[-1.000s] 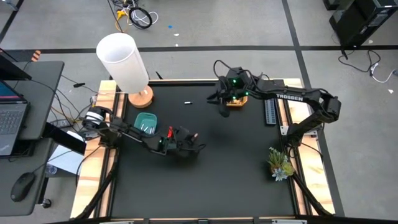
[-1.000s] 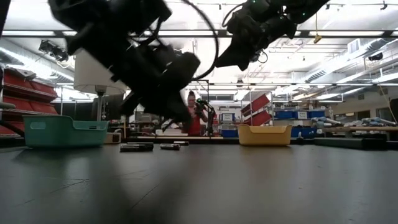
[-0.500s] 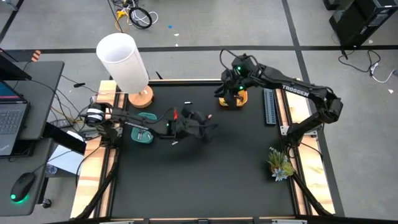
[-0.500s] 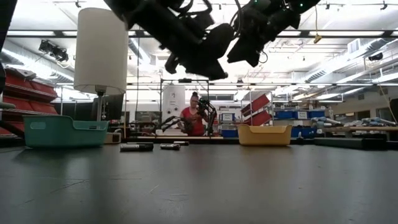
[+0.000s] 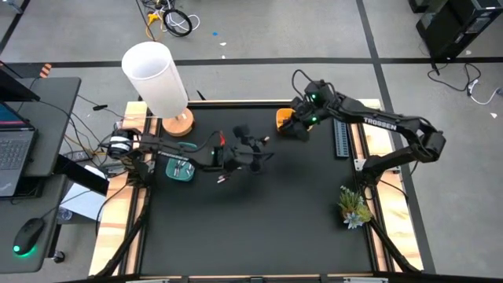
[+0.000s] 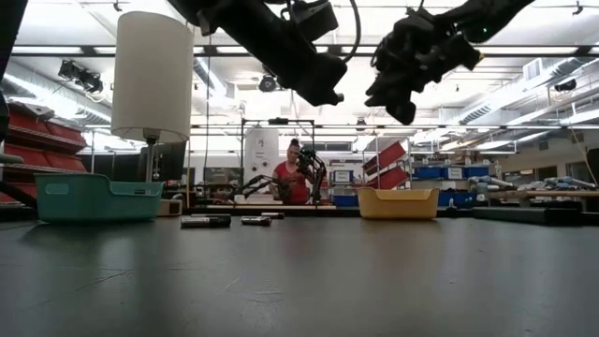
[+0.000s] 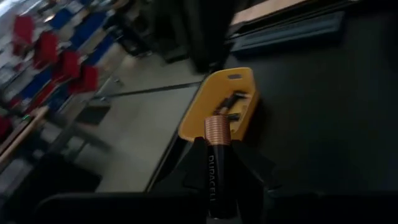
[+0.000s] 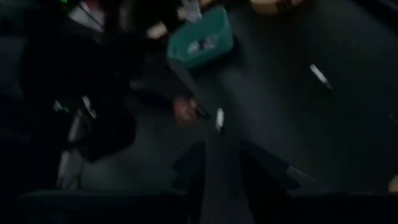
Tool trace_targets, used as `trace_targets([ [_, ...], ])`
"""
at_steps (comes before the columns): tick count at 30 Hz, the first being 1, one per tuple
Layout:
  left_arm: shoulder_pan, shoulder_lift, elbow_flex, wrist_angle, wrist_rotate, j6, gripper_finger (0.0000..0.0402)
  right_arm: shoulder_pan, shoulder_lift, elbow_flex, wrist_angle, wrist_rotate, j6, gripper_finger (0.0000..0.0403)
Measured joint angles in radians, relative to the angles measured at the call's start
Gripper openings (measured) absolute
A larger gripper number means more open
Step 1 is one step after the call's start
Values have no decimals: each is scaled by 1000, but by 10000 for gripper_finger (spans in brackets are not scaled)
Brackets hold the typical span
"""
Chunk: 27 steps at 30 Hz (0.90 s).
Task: Sort batteries
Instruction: Put the black battery into the yellow bin
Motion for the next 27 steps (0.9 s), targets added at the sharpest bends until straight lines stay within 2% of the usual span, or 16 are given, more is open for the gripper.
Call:
trace_targets([
  [4, 28, 0, 0, 0, 78, 21, 54, 29, 11, -36, 146, -10, 114, 119],
  [7, 48, 0, 0, 33, 93, 36, 54, 44, 11, -38, 156, -3, 122, 129],
  [11, 75, -8, 2, 93, 165, 123, 54, 39, 11, -38, 157, -8, 122, 143],
  [15, 100, -19, 2, 85, 195, 152, 54, 20, 11, -38, 160, -11, 123, 154],
  [19, 121, -21, 2, 85, 223, 194, 54, 10, 11, -38, 188, -62, 134, 155],
  [22, 140, -21, 2, 96, 276, 220, 54, 12, 11, -38, 212, -45, 142, 156],
  [27, 158, -19, 13, 90, 280, 232, 54, 8, 51, -37, 284, -35, 177, 155],
])
